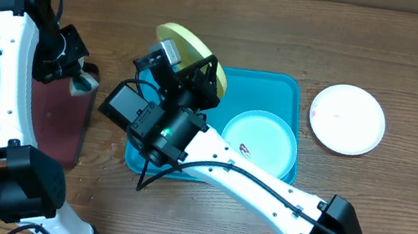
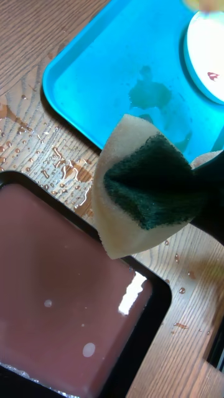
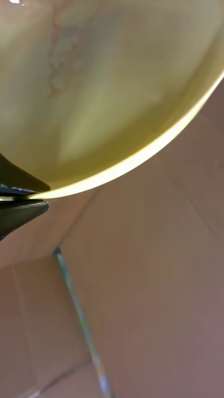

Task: Clean dirty plates on tray and stack at the side
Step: 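Lift the yellow plate with the right gripper and stack it on the white plate, then move the right gripper to the light-blue plate rim and grip it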

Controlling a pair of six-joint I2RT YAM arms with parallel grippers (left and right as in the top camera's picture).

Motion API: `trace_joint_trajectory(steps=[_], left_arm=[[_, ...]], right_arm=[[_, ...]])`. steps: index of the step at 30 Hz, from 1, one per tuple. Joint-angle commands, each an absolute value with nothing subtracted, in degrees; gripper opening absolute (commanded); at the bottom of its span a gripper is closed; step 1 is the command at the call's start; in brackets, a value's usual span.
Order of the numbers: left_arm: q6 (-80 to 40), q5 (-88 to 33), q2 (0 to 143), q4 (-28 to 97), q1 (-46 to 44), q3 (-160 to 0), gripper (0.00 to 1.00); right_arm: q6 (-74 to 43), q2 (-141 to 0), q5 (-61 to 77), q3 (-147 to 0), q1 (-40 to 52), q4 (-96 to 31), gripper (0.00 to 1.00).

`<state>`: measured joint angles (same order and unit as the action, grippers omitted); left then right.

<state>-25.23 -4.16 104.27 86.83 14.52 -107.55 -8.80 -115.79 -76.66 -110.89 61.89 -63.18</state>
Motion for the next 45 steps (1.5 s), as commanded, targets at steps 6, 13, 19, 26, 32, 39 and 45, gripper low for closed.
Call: trace_joint_trajectory(steps=[6,13,19,26,32,39,45], left_arm=[[-23.9,-5.0,104.2,86.9,14.8,-107.3,0.04],[-23.9,-4.9,104.2,87.0,14.8,-107.3,0.04],[-23.9,-4.9,104.2,86.9,14.6,-107.3,0.04],[-23.9,-4.9,104.2,86.6,14.6,-107.3,0.04],[-23.9,-4.9,104.2,86.7,14.6,-107.3,0.04],[-23.9,-4.9,104.2,86.5,14.6,-107.3,0.04],[-23.9,-4.9,104.2,86.1,14.5,-107.3,0.04]], right_arm=[[-28.4,-112.8,-44.5,-112.3,48.2,-70.5,0.04],[-29.9,-111.1,-6.8,-112.0,19.8,-77.7,0.04],[-17.4,-111.1,2.7,-107.3,-1.0,-82.3,0.04],[-13.4,-111.1,2.7,-93.1,-15.8,-78.9,0.04],[-13.3,-111.1,2.8,-87.6,-17.5,-72.5,0.07],[-13.2,-111.1,8.3,-87.4,-16.1,-70.2,0.49],[-2.7,-111.1,21.7,-87.4,-9.4,-70.9,0.52]])
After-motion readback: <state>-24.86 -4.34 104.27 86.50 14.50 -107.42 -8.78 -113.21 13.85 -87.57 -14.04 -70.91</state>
